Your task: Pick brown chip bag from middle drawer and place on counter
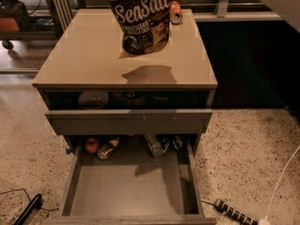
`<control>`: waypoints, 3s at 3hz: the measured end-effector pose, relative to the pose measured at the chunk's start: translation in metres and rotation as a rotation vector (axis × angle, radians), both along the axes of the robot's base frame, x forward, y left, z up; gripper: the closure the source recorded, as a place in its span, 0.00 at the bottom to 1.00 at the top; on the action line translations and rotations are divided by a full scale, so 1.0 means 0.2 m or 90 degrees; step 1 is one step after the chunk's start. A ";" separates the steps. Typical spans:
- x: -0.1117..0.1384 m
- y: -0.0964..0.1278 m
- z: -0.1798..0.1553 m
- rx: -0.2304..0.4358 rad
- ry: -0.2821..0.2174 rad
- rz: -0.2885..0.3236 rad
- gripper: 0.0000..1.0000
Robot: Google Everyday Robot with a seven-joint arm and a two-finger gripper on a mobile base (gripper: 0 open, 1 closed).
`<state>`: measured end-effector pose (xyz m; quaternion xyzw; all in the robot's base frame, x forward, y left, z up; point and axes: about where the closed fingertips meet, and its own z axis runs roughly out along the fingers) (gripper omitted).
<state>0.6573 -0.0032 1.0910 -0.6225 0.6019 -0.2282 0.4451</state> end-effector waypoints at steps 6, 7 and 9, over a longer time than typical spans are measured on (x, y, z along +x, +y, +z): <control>-0.01 0.09 -0.38 -0.024 0.070 0.013 1.00; 0.07 0.11 -0.34 -0.025 0.069 0.008 1.00; 0.19 0.18 -0.36 -0.032 0.092 0.015 1.00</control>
Offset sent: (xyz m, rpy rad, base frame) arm -0.0018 0.0085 -0.0363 -0.0123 0.0629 0.0084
